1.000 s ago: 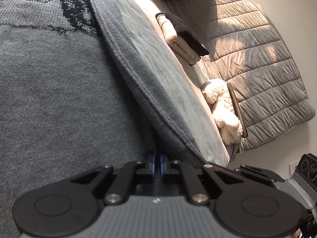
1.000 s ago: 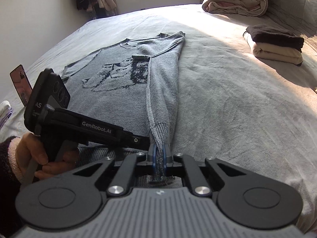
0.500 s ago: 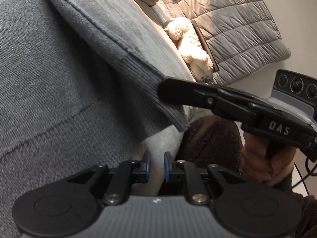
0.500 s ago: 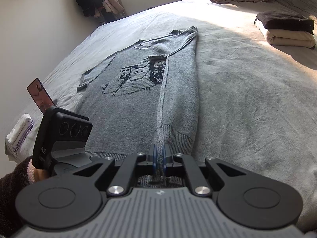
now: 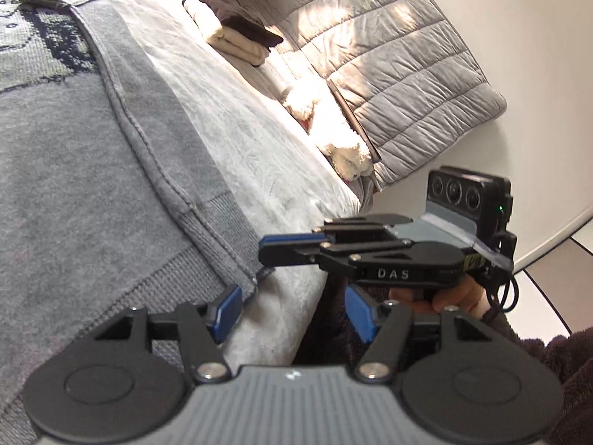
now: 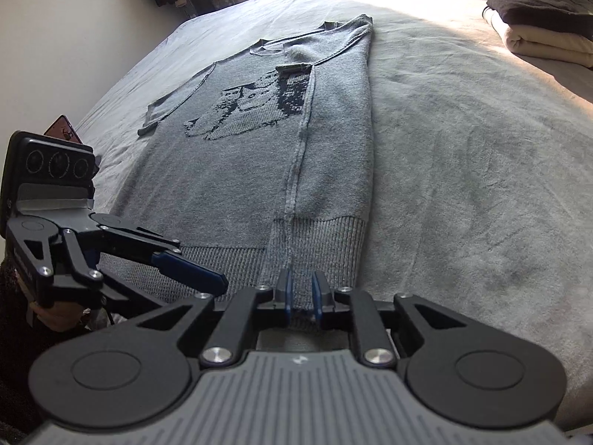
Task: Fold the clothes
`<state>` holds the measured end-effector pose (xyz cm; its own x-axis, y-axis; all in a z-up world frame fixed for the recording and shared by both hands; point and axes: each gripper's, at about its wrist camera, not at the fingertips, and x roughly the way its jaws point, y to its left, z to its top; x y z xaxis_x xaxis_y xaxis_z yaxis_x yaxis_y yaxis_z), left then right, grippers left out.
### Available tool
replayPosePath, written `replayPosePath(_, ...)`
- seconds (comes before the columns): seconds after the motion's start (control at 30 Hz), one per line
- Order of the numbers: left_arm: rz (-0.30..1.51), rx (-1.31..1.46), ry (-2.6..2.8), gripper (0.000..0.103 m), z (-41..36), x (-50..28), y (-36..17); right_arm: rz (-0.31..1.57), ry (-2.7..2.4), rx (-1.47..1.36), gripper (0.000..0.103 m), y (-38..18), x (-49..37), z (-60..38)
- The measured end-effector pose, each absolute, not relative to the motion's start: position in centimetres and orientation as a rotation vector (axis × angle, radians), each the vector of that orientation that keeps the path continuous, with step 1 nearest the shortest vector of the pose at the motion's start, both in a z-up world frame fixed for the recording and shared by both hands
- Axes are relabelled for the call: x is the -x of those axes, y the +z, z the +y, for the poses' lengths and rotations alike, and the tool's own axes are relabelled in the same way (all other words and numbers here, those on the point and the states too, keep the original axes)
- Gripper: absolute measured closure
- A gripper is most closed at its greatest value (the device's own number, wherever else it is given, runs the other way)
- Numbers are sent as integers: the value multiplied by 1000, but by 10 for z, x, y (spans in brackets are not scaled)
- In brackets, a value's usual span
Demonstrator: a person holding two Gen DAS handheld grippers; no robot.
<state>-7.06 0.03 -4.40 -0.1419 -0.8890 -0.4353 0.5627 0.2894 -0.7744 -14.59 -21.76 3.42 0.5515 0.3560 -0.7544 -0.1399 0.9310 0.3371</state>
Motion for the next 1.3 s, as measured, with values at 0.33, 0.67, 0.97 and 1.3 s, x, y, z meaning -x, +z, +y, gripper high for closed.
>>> replayPosePath(0.33,1177,489,-1083,39,2,47,-57,912,209,-408,61,12,162,-245)
replayPosePath(0.67,1076,467,-958,51,-15,55,-56,861,214,-361,62,10,163,-229)
replayPosePath(0.97,1026,238,-888,100,-29,78,-44,888,202,-328,95,19,164,-232)
replayPosePath(1.3,864,215,-769,42,0,77,-18,883,190,-260,58,38,153,-231)
